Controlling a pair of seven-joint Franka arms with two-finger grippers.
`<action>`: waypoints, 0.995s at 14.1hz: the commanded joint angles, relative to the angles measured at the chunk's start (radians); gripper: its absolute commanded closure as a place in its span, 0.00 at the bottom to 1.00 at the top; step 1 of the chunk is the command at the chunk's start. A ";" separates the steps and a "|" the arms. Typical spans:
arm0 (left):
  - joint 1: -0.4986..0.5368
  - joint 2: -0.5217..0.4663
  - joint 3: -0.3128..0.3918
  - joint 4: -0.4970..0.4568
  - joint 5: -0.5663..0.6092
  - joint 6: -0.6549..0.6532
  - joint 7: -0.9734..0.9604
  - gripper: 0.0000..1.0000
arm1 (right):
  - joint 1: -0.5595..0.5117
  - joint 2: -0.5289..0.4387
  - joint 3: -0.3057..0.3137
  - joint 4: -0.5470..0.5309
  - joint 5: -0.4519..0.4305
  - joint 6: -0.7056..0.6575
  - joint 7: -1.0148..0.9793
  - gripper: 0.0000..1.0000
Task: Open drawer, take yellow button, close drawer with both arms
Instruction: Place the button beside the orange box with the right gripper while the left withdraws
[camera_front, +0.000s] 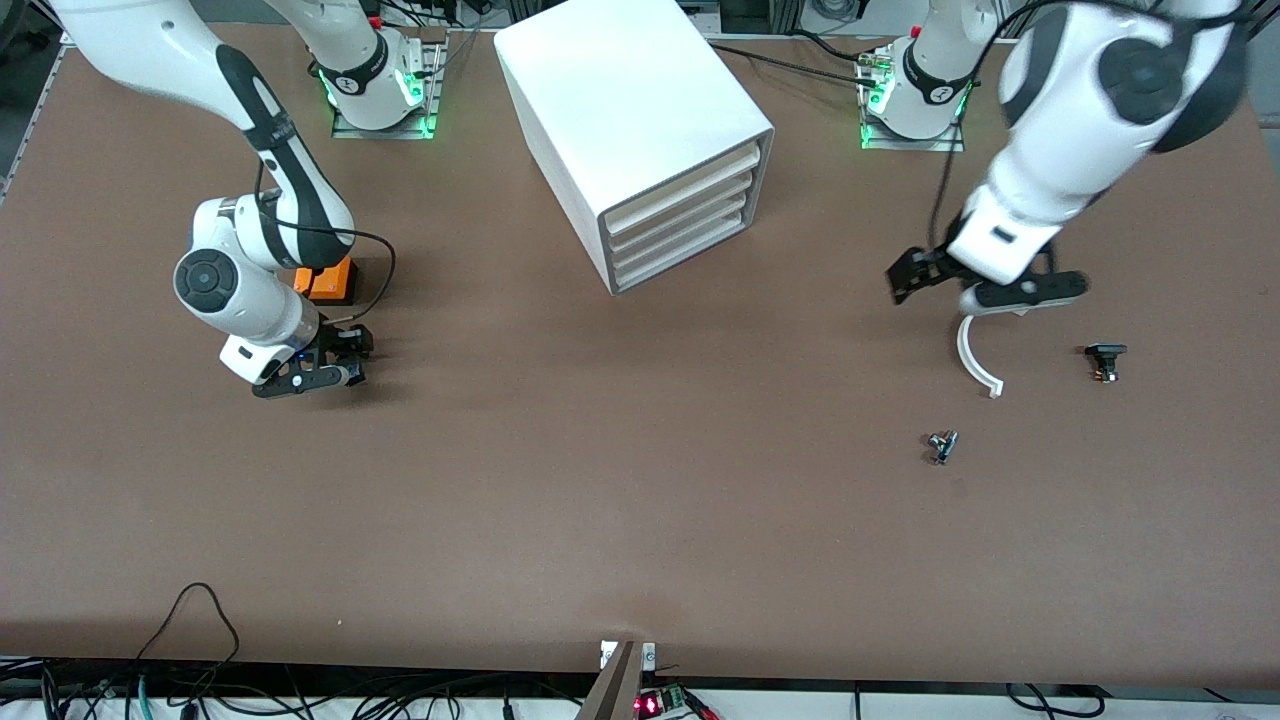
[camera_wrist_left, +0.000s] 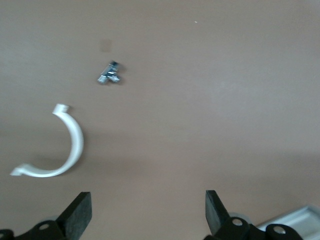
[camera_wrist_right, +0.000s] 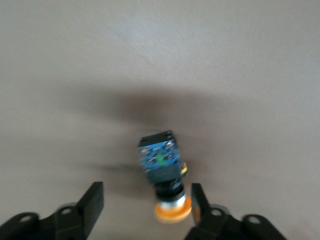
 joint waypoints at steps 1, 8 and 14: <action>0.015 -0.008 0.066 0.163 -0.006 -0.197 0.182 0.00 | -0.013 -0.042 0.068 0.214 0.047 -0.291 0.055 0.00; 0.024 -0.007 0.092 0.301 0.059 -0.387 0.206 0.00 | 0.016 -0.074 0.076 0.622 0.110 -0.720 0.240 0.00; 0.012 0.012 0.069 0.320 0.133 -0.379 0.348 0.00 | 0.057 -0.170 -0.066 0.681 0.050 -0.794 0.267 0.00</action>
